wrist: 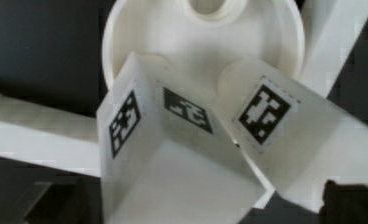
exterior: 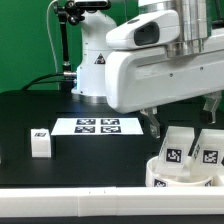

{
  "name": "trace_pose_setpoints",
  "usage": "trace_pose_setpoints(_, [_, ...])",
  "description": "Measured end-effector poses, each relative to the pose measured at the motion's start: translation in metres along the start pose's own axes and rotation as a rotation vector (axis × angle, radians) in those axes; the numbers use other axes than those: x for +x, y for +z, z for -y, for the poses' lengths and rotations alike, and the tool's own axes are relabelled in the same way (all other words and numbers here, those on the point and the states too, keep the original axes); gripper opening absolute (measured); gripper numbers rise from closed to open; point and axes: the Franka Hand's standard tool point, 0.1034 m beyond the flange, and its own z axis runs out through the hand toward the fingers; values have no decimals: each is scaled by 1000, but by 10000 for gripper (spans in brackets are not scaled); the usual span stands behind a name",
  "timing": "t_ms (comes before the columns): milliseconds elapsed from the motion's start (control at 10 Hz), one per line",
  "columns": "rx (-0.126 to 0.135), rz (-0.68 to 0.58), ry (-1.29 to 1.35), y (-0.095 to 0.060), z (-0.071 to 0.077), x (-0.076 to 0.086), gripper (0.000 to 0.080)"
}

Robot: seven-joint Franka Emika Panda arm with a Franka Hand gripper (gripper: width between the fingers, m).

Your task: Assemble stool

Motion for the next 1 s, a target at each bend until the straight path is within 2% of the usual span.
trace_pose_setpoints(100, [-24,4,-123,0,1,1,648])
trace_pose_setpoints(300, [-44,12,-288,2,0,1,648])
trace_pose_setpoints(700, [-43,24,-507,5,-4,-2,648])
trace_pose_setpoints(1000, [-64,66,-672,15,-9,-7,648])
